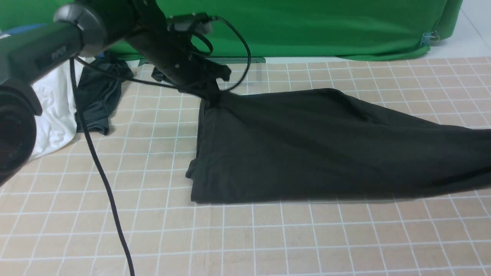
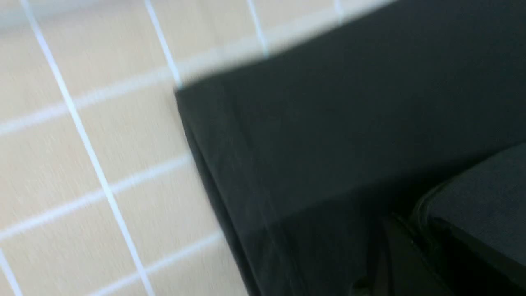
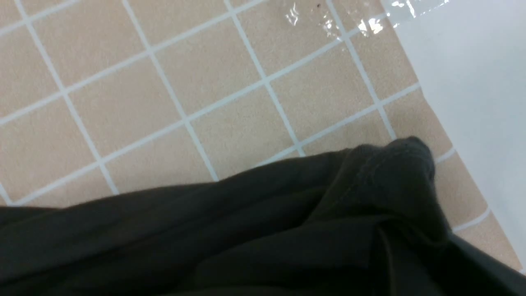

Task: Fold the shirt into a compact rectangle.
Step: 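Fold the black garment in half by bringing its near edge over to the far edge, then pull the folded dark garment lengthwise by its ends to straighten it flat on the table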

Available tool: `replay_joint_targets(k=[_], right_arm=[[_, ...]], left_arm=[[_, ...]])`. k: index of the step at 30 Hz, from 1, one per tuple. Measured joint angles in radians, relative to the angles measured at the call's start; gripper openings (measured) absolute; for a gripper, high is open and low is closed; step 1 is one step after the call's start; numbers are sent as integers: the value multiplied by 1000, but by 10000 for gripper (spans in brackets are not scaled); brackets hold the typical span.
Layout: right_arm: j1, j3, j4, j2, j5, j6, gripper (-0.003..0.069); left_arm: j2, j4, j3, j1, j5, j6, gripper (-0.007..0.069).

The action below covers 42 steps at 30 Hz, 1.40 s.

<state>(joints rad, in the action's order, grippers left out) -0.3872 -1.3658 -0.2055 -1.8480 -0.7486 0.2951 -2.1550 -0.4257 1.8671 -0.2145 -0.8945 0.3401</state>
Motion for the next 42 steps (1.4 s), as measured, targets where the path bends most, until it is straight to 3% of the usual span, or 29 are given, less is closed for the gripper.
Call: replay_joint_targets(k=[11,30,33,35,36,37,39,42], right_arm=[[1,0,10,0,110,13,52],[1,-1,16,-165,329,61,65],[1,-1,15,-180,358,61,133],[1,-2,11,-181,376,61,252],[1,-2,11,-181,378,61,265],[1,-2,11,-180,379,56,372],[1,-15,11,-180,347,12,486],[-9,-65,13,-180,258,-40,547]], left_arm=[[-5,-10,15,35,149,-19,22],[-123,-52,16,36,346,-58,22],[-132,-55,16,36,368,-92,49],[-134,-51,16,37,383,-136,99],[-134,-50,16,37,383,-139,106],[-134,-43,16,38,395,-167,166],[-131,-12,27,44,377,-184,256],[-117,51,62,57,301,-211,363]])
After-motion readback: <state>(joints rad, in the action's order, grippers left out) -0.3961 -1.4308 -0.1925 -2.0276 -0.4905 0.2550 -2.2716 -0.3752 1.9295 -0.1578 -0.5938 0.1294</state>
